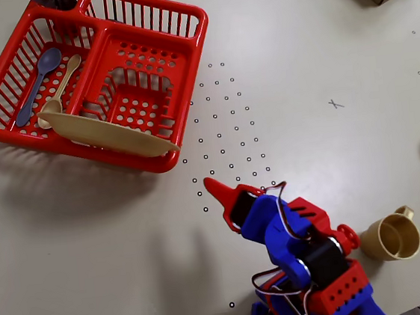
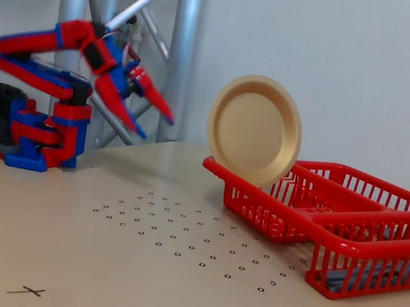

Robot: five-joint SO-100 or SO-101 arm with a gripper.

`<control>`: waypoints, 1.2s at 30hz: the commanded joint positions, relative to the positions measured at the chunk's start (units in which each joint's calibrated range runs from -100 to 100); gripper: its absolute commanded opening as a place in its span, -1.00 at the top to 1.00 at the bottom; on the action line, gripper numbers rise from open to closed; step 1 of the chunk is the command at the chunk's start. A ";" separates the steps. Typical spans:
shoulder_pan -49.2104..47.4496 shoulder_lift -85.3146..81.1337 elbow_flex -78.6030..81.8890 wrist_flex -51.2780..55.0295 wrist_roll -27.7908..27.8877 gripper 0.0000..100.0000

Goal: Grasp the plate, place it on the cross drawn on the table.

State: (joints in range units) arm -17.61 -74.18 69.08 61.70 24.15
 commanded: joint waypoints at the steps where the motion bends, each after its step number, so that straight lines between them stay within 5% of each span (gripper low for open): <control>1: -0.98 6.64 -11.60 0.39 5.08 0.56; 7: -0.62 18.56 -25.83 0.31 18.07 0.49; 19: -1.19 28.37 -39.07 -1.46 32.67 0.35; 36: -11.03 49.92 -57.29 -7.09 35.51 0.38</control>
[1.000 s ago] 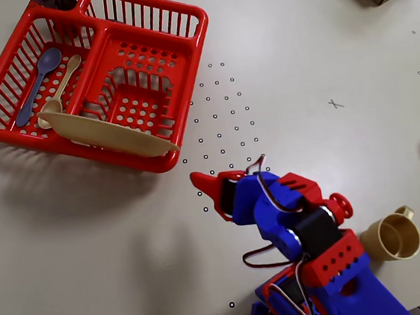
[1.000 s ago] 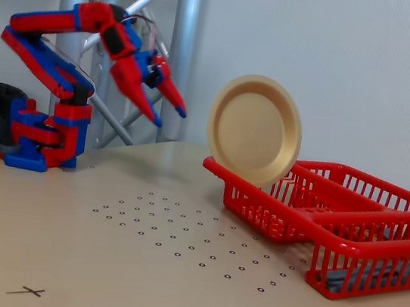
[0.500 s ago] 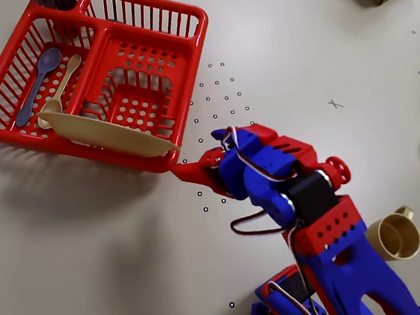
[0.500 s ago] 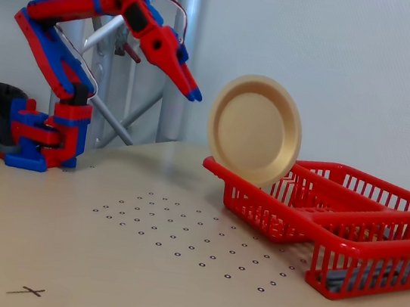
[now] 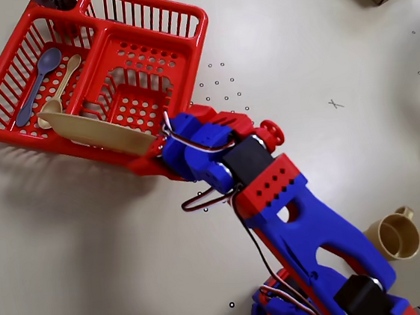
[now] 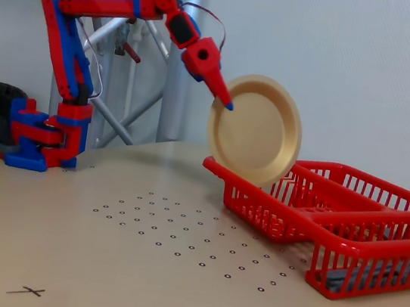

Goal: Grasp the plate, place it on the cross drawn on the table.

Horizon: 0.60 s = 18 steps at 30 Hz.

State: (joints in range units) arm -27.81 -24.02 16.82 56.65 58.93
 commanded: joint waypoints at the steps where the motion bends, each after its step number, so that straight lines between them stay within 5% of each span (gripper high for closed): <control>1: -0.98 0.60 -5.39 -2.85 0.98 0.38; 18: -4.28 3.65 -6.21 -5.66 1.86 0.68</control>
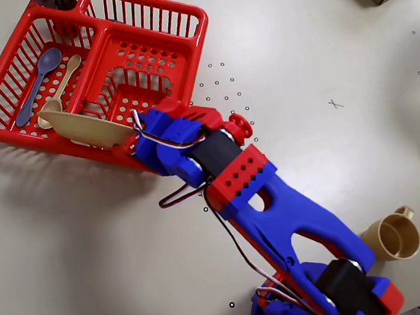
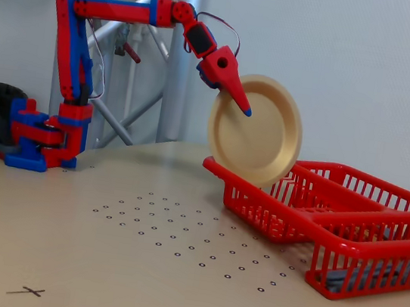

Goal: Grasp the plate, place it on the cross drawn on the table.

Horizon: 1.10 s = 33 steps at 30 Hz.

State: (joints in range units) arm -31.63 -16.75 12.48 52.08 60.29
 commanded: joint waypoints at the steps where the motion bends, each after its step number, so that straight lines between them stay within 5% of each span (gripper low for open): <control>1: -0.60 -3.88 -1.51 -1.10 0.68 0.71; 12: -0.31 -5.31 1.30 -1.02 3.22 0.99; 33: -1.89 -3.88 -9.58 -1.10 1.90 1.00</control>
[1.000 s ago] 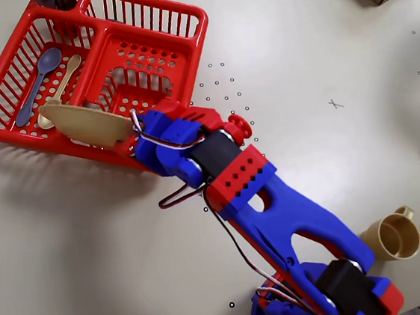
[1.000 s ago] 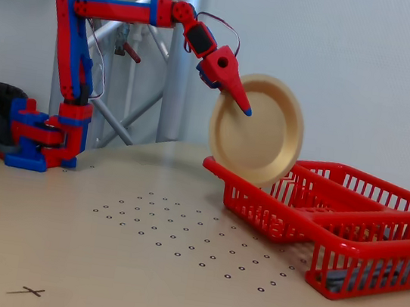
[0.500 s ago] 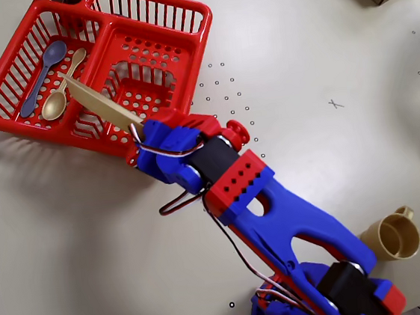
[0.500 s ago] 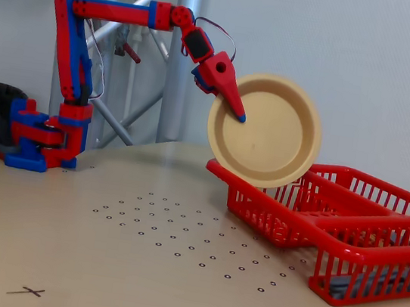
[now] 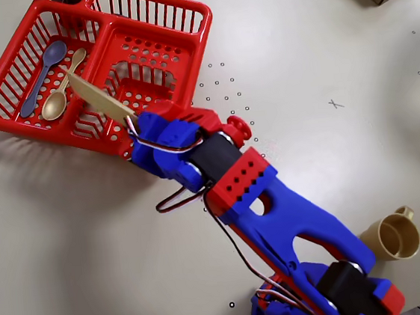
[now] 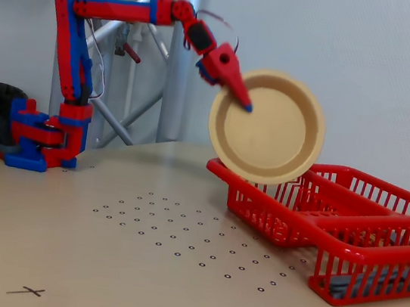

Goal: Grasp the plate, place it on the cross drawn on the table.

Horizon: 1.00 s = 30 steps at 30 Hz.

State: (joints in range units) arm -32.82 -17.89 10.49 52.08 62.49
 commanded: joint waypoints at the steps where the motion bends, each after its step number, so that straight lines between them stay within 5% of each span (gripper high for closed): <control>1: -0.99 -2.73 -8.86 -1.10 -0.78 1.00; 10: 1.52 -4.09 -12.48 -1.50 3.42 1.00; 18: 8.55 -11.27 -3.96 -4.40 13.72 1.00; 30: 22.98 -23.78 8.19 -2.95 18.36 1.00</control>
State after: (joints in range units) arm -13.52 -37.66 19.80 49.36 79.68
